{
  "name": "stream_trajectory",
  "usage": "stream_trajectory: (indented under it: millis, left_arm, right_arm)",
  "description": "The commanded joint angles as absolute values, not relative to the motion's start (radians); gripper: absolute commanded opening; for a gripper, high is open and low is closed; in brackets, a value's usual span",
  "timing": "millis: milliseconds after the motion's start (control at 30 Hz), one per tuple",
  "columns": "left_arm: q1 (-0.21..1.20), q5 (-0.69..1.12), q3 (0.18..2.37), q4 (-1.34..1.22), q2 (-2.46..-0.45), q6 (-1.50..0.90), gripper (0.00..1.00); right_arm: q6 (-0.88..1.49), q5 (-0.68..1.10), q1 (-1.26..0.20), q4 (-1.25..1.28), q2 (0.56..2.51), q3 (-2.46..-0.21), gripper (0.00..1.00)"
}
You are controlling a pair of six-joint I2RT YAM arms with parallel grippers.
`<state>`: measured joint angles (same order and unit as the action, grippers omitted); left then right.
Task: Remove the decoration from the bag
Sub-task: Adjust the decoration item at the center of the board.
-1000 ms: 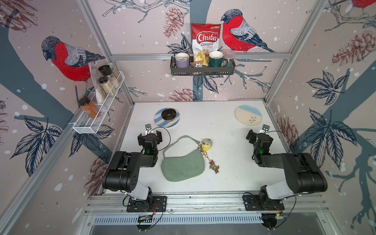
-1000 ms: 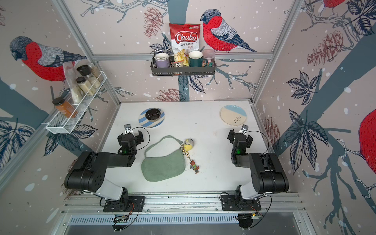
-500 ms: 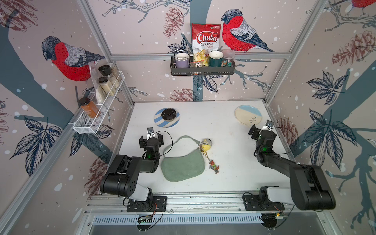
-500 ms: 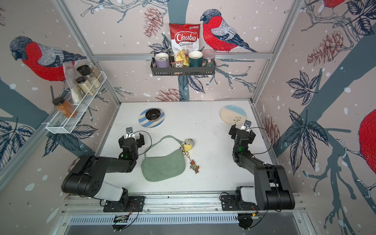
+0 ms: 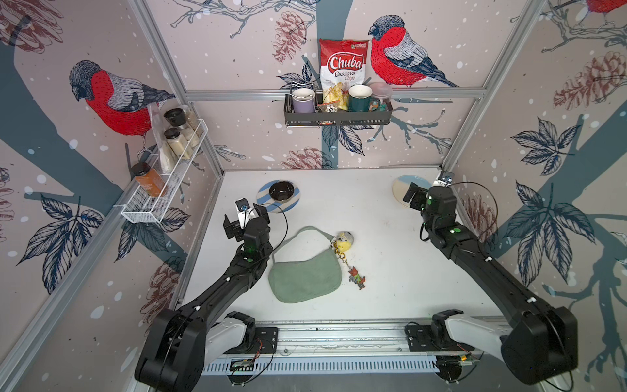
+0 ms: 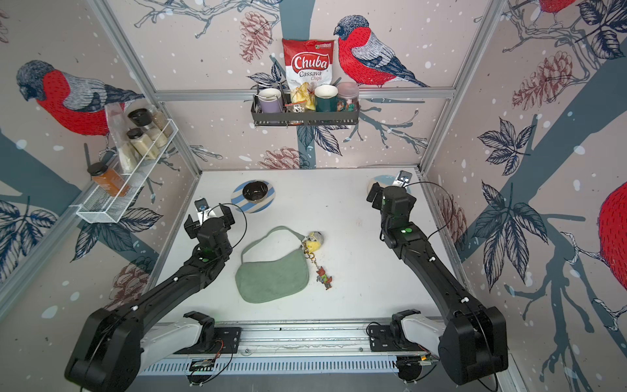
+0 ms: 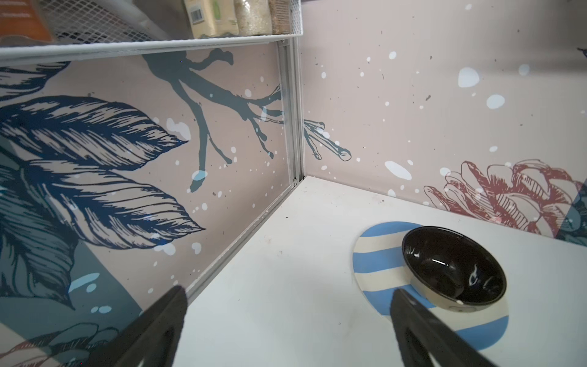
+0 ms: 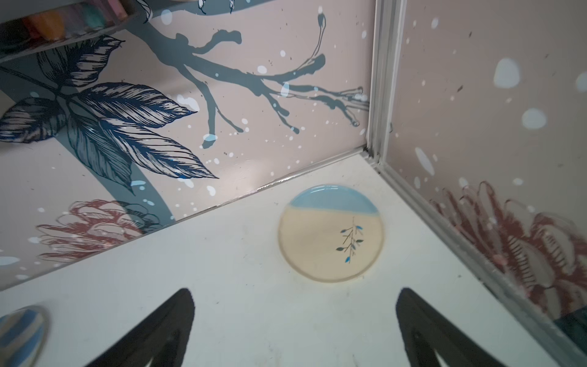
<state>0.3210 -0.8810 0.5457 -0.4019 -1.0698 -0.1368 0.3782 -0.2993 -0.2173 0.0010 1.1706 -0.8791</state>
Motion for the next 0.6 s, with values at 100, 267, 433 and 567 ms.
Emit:
stream_trajectory:
  millis: [100, 267, 433, 567]
  left_arm:
    - [0.261, -0.648, 0.663, 0.155, -0.964, -0.535, 0.97]
    - [0.186, -0.396, 0.754, 0.251, -0.951, -0.513, 0.91]
    - [0.271, -0.370, 0.918, 0.461, -1.093, -0.444, 0.86]
    - [0.429, -0.382, 1.020, 0.565, -1.212, -0.379, 0.85]
  right_arm:
    - [0.614, 0.039, -0.178, -0.221, 1.207, -0.885, 0.94]
    - [0.597, -0.040, -0.321, -0.441, 1.360, -1.029, 0.85]
    - [0.548, -0.094, -0.518, -0.569, 1.468, -1.105, 0.76]
    - [0.528, -0.038, -0.631, -0.547, 1.470, -1.072, 0.65]
